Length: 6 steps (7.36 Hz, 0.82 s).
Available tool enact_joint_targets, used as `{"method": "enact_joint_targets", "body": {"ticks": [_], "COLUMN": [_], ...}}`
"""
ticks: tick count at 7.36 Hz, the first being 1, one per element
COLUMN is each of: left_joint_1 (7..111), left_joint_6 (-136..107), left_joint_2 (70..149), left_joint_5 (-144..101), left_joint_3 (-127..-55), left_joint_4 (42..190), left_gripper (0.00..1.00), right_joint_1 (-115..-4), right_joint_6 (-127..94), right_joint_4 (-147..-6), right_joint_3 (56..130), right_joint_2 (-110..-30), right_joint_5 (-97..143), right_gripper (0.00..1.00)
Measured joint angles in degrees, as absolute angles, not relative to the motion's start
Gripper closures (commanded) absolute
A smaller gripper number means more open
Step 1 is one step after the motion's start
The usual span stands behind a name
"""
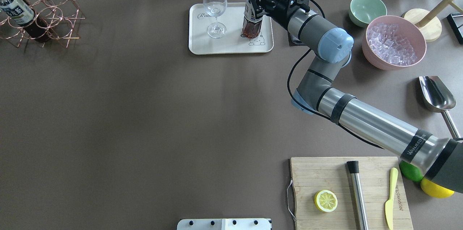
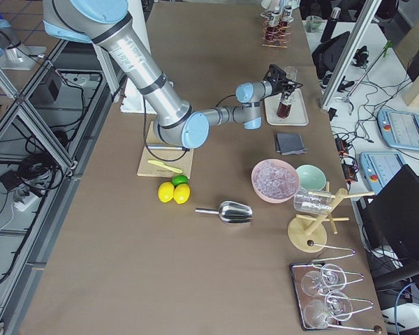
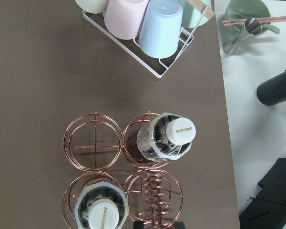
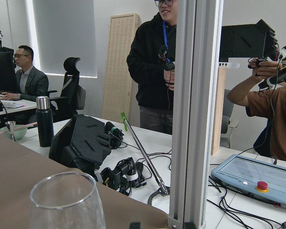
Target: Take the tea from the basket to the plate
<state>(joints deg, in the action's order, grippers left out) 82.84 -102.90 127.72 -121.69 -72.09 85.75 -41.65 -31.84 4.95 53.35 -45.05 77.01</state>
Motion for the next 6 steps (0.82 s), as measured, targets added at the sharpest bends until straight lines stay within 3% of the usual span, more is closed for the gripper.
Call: {"method": "enact_joint_targets", "body": {"ticks": [1,6], "left_joint_1": [83.2,84.7], "left_joint_6": [-102.3,-100.9], "left_joint_2": [127.7,127.3], "left_joint_5": [-121.7,-121.1], "left_joint_3": [-71.1,-72.4], "left_joint_4": [86.8,87.2], "left_gripper": [0.03,0.02], "right_joint_1": [-41.7,-43.0], "right_joint_6": [-31.1,-28.8], "right_joint_4": [4.9,3.9], "right_joint_3": [53.4,55.4], "right_joint_2": [-45.1,-46.1], "right_joint_5": [77.0,78.6], "right_gripper": [0.01,0.0]}}
